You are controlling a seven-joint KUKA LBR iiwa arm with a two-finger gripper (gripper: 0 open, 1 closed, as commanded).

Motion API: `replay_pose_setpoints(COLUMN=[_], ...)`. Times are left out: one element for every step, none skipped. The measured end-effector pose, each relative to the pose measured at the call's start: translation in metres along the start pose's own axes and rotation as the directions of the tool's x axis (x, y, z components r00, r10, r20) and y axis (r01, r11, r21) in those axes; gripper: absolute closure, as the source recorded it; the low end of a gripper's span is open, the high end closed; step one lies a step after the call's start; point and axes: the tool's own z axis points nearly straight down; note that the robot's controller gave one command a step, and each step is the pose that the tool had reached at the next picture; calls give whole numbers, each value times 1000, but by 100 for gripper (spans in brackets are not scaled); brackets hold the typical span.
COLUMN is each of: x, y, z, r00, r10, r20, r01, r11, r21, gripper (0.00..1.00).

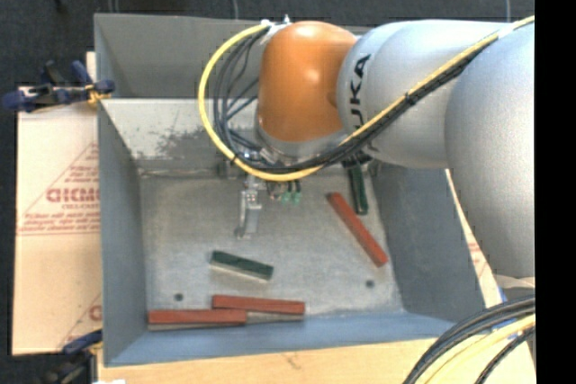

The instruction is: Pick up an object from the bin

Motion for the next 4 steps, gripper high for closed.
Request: replay_pose_setpoints(x=[0,2,-55,-52], y=[0,0,-11,-11], z=[0,3,-37,-33], r00=[1000,1000,980,980], r10=[0,-1,200,200], r20=[0,5,9,2], r01=[0,1,-200,-200], r11=[1000,1000,980,980], r21=[0,-1,-2,1], gripper=[0,0,100,100])
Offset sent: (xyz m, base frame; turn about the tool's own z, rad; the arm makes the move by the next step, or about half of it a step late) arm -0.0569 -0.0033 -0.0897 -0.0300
